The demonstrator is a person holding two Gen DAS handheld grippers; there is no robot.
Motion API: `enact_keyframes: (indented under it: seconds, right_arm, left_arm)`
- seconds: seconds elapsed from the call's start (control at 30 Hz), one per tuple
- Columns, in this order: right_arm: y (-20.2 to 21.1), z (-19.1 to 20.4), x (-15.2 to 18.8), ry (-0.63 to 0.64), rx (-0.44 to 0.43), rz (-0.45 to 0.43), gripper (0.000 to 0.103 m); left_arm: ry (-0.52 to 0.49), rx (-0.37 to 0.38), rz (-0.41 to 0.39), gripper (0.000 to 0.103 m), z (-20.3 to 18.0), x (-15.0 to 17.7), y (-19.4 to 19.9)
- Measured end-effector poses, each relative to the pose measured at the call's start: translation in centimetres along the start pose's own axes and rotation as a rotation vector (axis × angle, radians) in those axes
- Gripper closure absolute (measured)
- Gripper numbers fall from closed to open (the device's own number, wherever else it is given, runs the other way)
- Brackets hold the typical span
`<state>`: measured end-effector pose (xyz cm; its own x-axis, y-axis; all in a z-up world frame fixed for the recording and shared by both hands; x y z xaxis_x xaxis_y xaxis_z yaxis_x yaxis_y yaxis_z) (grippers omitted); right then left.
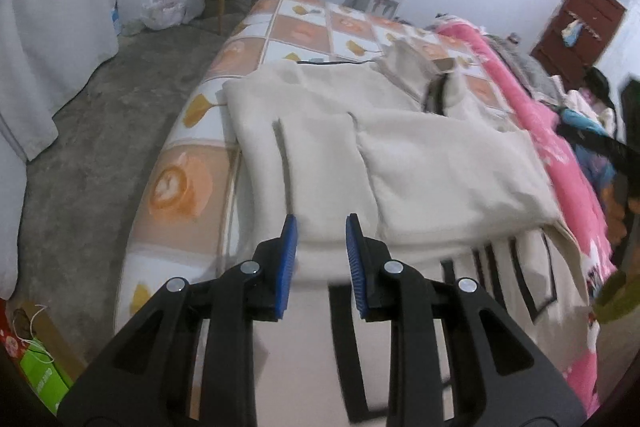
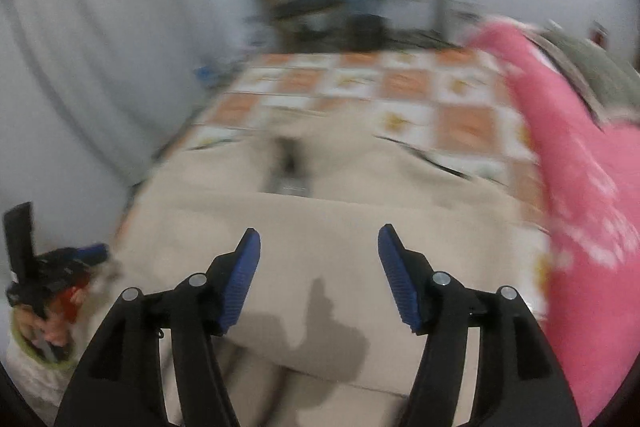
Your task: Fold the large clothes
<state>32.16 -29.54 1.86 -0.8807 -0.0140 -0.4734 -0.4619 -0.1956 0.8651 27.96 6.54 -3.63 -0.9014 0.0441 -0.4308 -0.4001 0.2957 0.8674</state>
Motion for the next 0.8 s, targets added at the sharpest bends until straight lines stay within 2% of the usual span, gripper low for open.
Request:
enact_keyframes:
  seconds: [0.07,0.17,0.27,0.33,0.37,0.43,0.47,0.53,0.63,0.8]
  right_arm:
    - [-0.5,-4.3,0.4,-0.088,0.049,0.014,0.043]
    - [-1.6,-8.6,0.7,-0.175,0.086,0.027,0.043]
    - [-2.9,-11.8,1.1,-0.221,0.111,0.044,0.043]
    - [-4.0,-12.8,1.2,-0.23,0.127,0.059,0.043]
    - [-4.5,-13.1,1.3,-0.229,0.134,0.064,0.045]
    - [-5.4,-13.4,1.5,-0.217,0.146,0.078,0.059]
    - [-5.9,-13.5,1.5,-0.211,0.149,0.086,0.069]
    - [-6.2,-13.8,1.7,-0.201,0.149,0.09,0.078]
    - [-6.4,-14.1,1.9,-0.185,0.162,0.085,0.078]
    - [-6.6,-14.0,2.0,-0.159,0.175,0.082,0.078]
  left_arm:
    - [0.006,-0.027,0.036,0.079,0.2,-1.3,-1.9]
    - [0.025,-0.063,0.09,0.079,0.7,-2.6,-4.6]
    - [0.032,-0.096,0.079,0.079,0.6,-3.1,-5.4]
    - [0.016,-0.12,0.061,0.096,0.2,-3.0,-5.3]
    - [0.007,-0.123,0.057,0.096,0.1,-3.0,-5.4]
    - [-0.017,-0.141,0.035,0.099,-0.3,-3.0,-4.9]
    - [-0.033,-0.139,0.005,0.099,-0.7,-3.1,-4.0]
    - [-0.05,-0.139,-0.052,0.099,-1.1,-3.4,-2.3]
    - [-0.039,-0.12,-0.094,0.099,-1.2,-3.5,-0.8]
    - [-0.01,-0.179,0.011,0.099,0.1,-2.6,-4.8]
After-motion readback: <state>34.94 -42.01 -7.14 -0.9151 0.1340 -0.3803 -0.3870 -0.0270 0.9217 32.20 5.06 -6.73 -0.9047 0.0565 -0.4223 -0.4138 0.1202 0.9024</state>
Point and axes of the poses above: each gripper's, at about its wrist camera, not at the fingertips, and y roughly against the way its jaws point, z to its left, x to its underside, the point moved 4 cm from there along -y, roughly the way its jaws point, and after that the axes turned 8 degrees about z, right-handed, at the moved point
